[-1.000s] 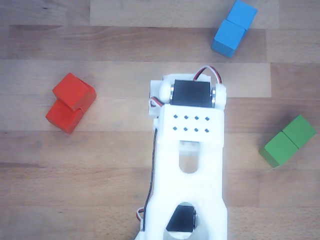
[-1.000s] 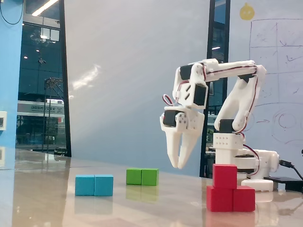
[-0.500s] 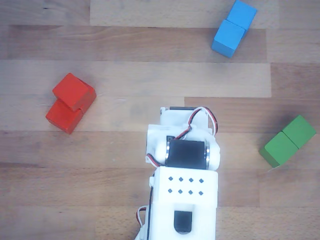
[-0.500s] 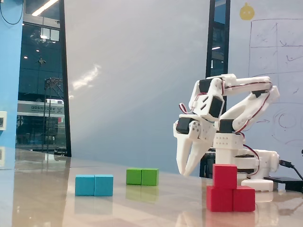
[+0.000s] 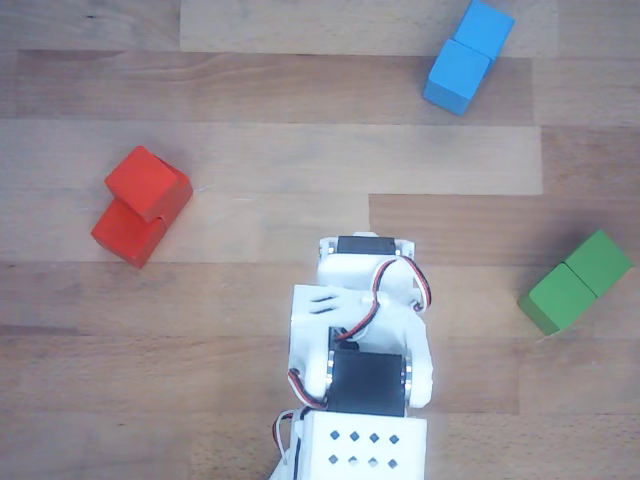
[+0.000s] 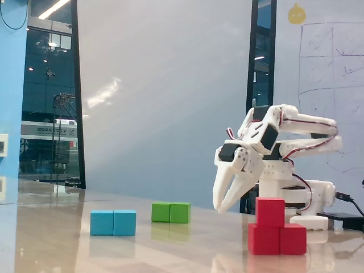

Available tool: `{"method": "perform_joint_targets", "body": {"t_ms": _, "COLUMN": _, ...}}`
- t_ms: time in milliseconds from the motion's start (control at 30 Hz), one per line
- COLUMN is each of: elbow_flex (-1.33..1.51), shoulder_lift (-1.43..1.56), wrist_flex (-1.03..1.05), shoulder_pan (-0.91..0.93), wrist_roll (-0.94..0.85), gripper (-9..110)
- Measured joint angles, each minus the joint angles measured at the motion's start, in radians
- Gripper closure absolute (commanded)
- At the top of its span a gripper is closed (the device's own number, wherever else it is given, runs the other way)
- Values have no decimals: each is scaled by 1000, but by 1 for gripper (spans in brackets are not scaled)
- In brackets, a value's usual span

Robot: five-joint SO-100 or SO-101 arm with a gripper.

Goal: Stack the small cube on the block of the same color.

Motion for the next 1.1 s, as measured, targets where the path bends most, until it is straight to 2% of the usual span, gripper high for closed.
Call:
{"method": "perform_joint_targets", "body": {"t_ms": 467, "elbow_flex": 63, "shoulder_lift": 354, "wrist_flex": 153, "shoulder_pan": 0, "wrist_roll": 0, "gripper": 102}}
{"method": "perform_joint_targets", "body": {"t_ms": 733, "elbow_flex": 66, "shoulder_lift": 364, "wrist_flex": 239, "shoulder_pan": 0, "wrist_roll": 0, "gripper": 102}}
{"method": "perform_joint_targets", "body": {"t_ms": 1100, "elbow_flex": 66, "shoulder_lift": 364, "wrist_flex": 245, "shoulder_pan": 9, "wrist_roll": 3, "gripper": 101}}
